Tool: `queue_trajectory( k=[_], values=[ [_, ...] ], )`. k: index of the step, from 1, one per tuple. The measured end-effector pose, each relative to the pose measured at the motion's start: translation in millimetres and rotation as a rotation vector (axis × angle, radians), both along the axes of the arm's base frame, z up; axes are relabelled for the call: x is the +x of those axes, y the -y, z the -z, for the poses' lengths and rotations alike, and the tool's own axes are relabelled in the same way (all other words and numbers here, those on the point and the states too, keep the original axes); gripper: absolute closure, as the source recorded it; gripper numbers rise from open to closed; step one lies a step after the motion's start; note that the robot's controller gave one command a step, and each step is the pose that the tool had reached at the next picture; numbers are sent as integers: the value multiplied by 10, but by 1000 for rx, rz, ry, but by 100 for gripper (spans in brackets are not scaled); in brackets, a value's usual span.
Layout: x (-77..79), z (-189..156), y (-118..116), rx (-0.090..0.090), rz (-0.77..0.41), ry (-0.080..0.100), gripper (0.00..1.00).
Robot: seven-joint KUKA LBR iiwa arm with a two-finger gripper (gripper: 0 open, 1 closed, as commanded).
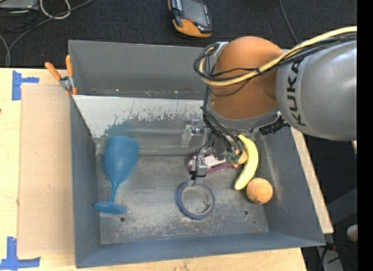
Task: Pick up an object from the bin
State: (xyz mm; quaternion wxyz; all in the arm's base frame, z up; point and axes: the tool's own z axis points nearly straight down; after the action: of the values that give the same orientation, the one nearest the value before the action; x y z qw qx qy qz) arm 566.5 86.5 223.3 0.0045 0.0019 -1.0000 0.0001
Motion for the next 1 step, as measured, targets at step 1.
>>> queue_trajectory(
  k=[1],
  values=[
    [16, -44, 8, 1, 4, 8, 0]
  ],
)
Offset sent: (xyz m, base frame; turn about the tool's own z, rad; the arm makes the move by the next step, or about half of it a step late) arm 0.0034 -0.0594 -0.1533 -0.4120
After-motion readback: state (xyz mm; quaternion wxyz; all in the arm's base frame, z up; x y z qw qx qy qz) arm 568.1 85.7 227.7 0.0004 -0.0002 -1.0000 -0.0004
